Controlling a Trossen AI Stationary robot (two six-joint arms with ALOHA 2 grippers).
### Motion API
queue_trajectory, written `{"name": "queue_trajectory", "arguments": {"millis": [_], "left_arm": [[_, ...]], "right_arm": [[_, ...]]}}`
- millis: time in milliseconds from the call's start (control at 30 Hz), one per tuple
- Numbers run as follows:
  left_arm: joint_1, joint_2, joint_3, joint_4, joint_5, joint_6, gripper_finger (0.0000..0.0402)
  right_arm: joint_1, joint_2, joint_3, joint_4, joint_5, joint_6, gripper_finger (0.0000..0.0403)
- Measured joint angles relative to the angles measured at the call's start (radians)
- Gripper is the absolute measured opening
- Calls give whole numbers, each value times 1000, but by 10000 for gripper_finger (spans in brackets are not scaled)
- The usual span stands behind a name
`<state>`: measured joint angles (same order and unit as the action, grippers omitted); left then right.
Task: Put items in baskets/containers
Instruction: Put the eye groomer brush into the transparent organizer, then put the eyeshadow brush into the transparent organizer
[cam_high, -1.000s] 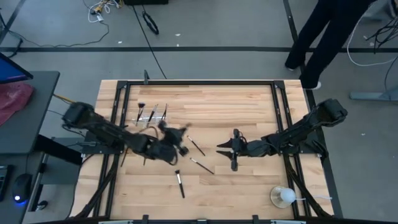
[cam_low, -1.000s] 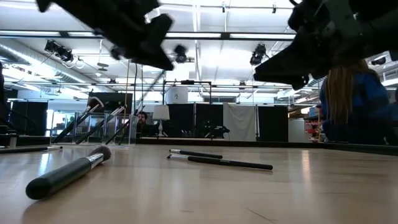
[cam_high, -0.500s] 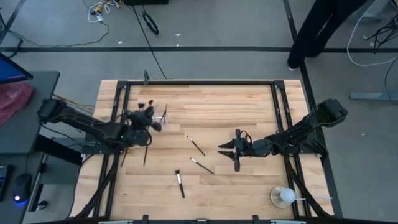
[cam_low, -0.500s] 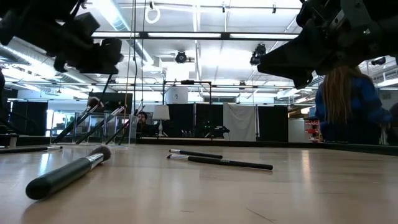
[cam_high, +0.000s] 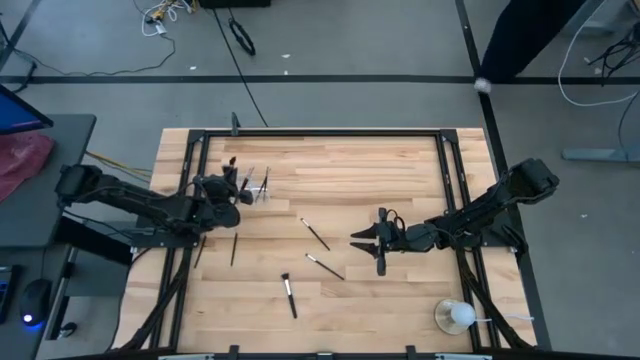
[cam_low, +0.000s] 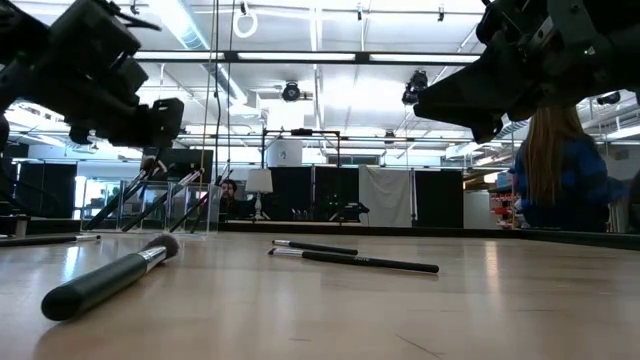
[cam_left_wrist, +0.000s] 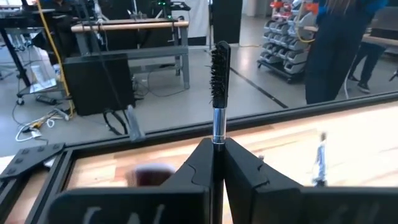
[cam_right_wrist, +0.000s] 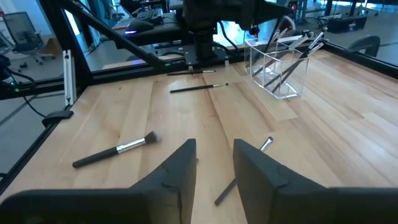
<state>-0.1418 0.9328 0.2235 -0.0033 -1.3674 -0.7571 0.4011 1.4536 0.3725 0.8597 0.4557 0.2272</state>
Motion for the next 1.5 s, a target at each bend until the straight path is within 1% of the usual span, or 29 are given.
{"name": "queue_trajectory", "arguments": {"millis": [100,267,333,600,767,900,1033,1133,1233,1367,1433,1500], "left_arm": [[4,1,-17,7,20,-24,22],[4,3,-20,12,157,20,30],[3,3,-20,12,196,37,31],[15,3,-20,11,229,35,33],[51,3,-20,10,306,35,36],[80,3,-20,10,344,35,55],[98,3,-20,10,370,36,88],[102,3,-16,8,383,70,114],[102,3,24,5,412,147,132],[84,3,136,6,460,262,138],[59,3,203,8,513,338,136],[16,3,266,11,595,415,129]], "right_arm": [[0,0,0,0,0,0,107],[0,0,0,0,0,-3,107],[0,0,0,0,0,-3,107],[0,0,0,0,0,-3,107],[0,0,0,-1,0,-3,107],[0,0,0,-1,0,-3,107],[0,0,0,-1,0,-3,107],[0,0,0,-1,0,-3,107],[0,0,0,-1,0,-3,107],[0,0,0,-1,0,-3,107],[0,0,0,-1,0,-3,107],[0,0,0,-2,0,-3,107]]}}
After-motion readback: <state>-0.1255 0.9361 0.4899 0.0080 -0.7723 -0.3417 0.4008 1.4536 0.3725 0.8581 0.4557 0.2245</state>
